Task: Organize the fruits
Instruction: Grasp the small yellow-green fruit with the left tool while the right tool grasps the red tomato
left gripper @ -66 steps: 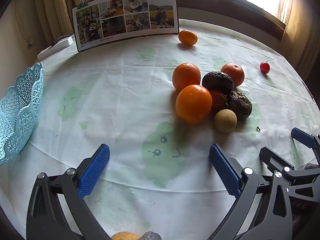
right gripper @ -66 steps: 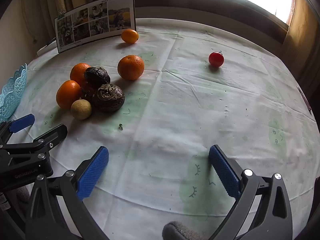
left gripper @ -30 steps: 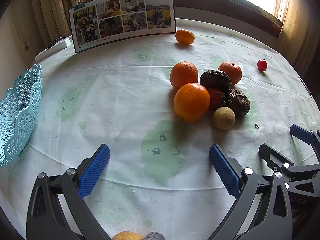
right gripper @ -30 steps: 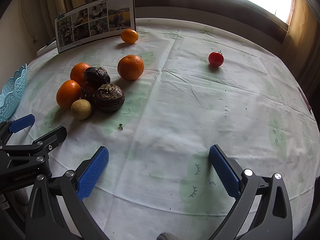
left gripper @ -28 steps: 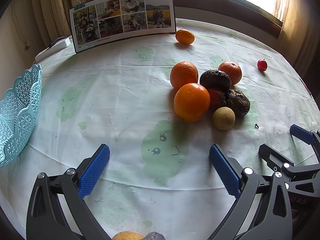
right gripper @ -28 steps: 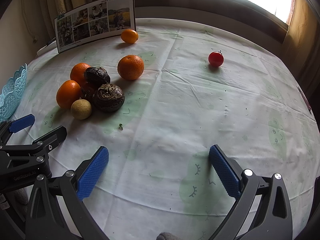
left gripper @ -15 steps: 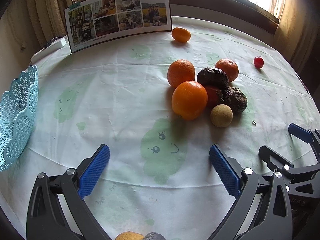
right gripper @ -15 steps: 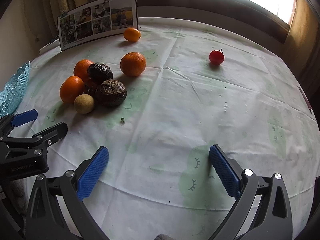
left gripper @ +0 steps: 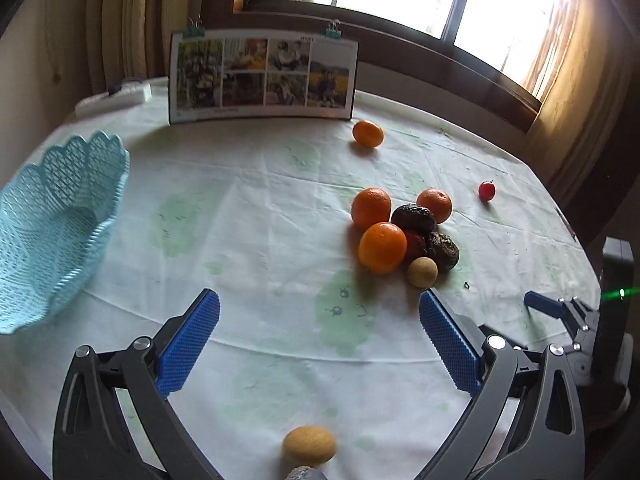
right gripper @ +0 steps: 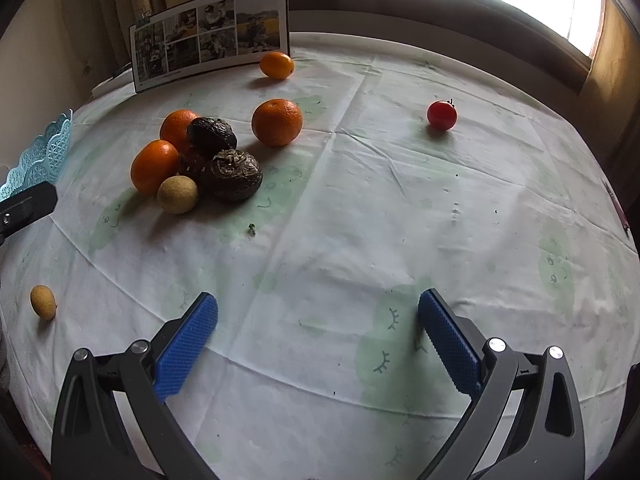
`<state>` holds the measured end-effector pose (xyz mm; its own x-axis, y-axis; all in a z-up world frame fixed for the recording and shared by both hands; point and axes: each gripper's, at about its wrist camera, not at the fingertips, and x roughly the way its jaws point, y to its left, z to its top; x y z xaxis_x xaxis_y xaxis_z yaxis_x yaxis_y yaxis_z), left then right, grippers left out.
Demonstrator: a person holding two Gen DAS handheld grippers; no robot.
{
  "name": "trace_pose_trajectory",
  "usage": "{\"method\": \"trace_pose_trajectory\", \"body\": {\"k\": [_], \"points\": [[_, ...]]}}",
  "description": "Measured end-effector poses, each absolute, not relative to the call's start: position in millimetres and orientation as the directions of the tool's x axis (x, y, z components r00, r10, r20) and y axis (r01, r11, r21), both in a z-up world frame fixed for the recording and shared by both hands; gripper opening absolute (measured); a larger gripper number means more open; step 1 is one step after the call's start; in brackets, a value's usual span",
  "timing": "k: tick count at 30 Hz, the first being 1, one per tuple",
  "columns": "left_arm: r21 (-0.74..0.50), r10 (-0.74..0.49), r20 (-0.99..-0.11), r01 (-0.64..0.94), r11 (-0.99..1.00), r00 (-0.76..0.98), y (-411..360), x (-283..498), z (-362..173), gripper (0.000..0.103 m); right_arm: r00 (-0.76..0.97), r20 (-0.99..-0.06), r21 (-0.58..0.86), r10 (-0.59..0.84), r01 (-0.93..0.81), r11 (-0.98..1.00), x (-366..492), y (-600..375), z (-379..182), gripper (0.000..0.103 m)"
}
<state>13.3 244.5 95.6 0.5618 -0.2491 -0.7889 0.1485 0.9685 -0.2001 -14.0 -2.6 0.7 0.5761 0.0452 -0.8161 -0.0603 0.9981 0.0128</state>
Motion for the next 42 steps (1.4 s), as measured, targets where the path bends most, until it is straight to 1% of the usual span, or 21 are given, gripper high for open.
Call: {"method": "trace_pose_trajectory", "body": {"k": [4, 11, 19, 42], "points": [[-0.163, -0.222, -0.802, 0.155, 0.974, 0.555, 253.8, -1.4, 97.6, 0.101, 0.577, -0.816, 0.011, 0.044, -0.061, 0.998, -15.4, -2.2, 0.8, 0.098], [-0.117, -0.196, -0.840, 0.184, 0.976, 0.505, 254.7, -29.5, 80.1, 0.101, 0.567, -0.822, 0.010, 0.049, -0.072, 0.997, -13.8, -2.4, 1.1, 0.098], [-0.107, -0.183, -0.865, 0.185, 0.977, 0.467, 251.1, -36.3, 66.6, 0.101, 0.551, -0.831, 0.016, 0.078, -0.117, 0.993, -14.7, -3.6, 1.2, 0.098], [-0.039, -0.128, -0.880, 0.200, 0.979, 0.457, 245.0, -36.8, 57.9, 0.101, 0.552, -0.830, 0.016, 0.079, -0.117, 0.993, -15.5, -3.7, 1.0, 0.098]]}}
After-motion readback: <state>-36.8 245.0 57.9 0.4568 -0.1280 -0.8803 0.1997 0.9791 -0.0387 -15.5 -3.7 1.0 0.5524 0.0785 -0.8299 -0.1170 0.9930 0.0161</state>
